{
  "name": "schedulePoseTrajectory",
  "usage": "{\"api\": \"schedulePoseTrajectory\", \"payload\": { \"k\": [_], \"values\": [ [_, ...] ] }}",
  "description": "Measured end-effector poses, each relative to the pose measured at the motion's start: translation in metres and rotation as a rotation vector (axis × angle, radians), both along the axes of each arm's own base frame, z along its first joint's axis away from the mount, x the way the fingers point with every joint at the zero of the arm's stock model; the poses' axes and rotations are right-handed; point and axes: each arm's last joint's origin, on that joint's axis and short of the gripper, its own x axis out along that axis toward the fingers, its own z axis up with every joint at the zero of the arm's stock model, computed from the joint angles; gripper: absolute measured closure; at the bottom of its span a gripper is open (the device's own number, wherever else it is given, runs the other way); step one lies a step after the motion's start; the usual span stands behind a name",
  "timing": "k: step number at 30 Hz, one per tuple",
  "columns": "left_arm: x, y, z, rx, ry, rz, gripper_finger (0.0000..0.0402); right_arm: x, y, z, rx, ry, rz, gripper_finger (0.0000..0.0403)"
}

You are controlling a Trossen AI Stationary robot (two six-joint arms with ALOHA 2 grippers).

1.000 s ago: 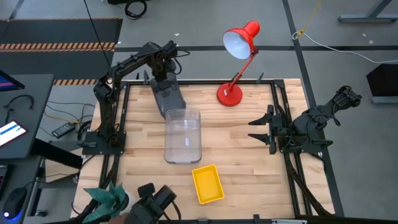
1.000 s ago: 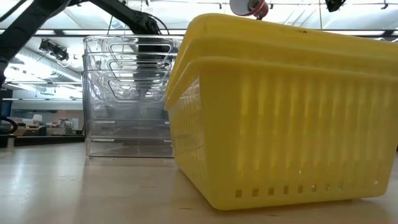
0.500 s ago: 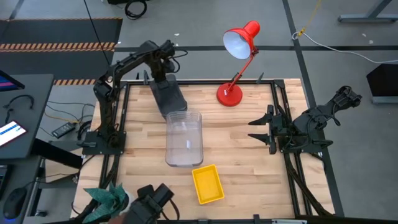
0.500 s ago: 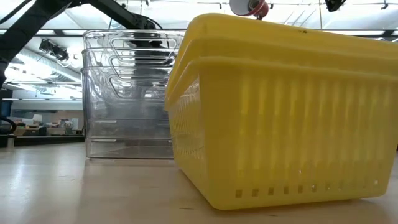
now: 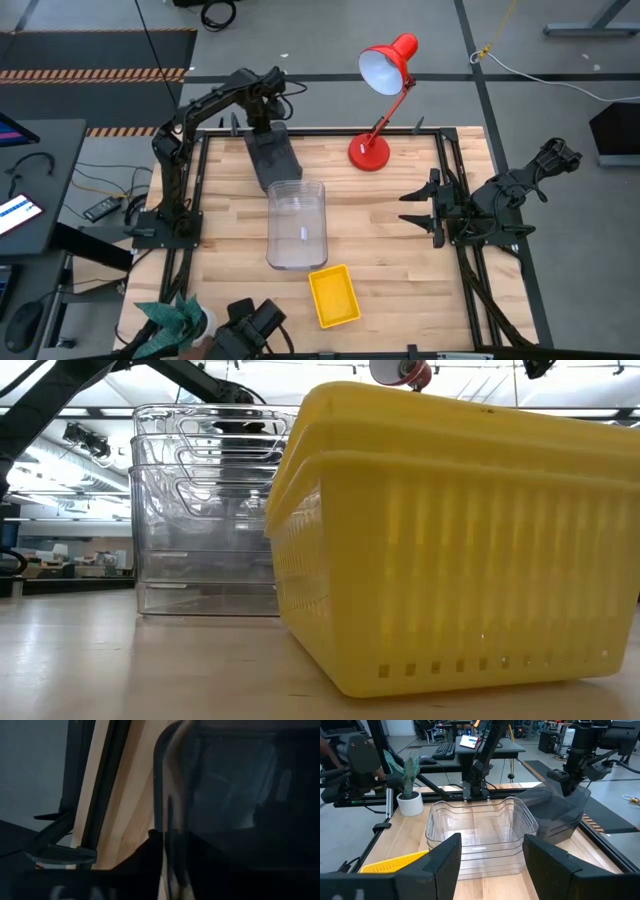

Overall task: Stack baskets by color
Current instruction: Stack the bottom black bin on the top black bin, then return to Home Position

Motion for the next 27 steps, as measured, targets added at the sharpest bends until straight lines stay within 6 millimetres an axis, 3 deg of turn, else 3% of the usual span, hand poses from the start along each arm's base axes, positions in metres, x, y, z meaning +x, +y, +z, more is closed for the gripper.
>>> {"api": "schedulePoseTrajectory", "payload": {
  "k": [7, 13, 16, 20, 27],
  "values": [
    [-0.001, 0.002, 0.0, 0.048, 0.039, 0.013, 0.0227, 0.0, 0.0, 0.0, 0.0, 0.0, 0.0, 0.0187],
    [-0.004, 0.003, 0.006, 0.113, 0.112, 0.034, 0.0185, 0.0, 0.0, 0.0, -0.001, 0.0, 0.0, 0.0187],
    [-0.002, 0.001, 0.017, 0.142, 0.126, 0.035, 0.0187, 0.0, 0.0, 0.0, -0.003, 0.001, 0.001, 0.0187],
    [0.01, -0.01, 0.047, 0.192, 0.057, 0.002, 0.0211, 0.0, 0.0, -0.001, -0.018, 0.015, 0.002, 0.0187],
    [0.026, -0.058, 0.112, 0.207, -0.341, -0.099, 0.0263, -0.008, -0.005, -0.019, -0.03, 0.053, -0.03, 0.0192]
  ]
}}
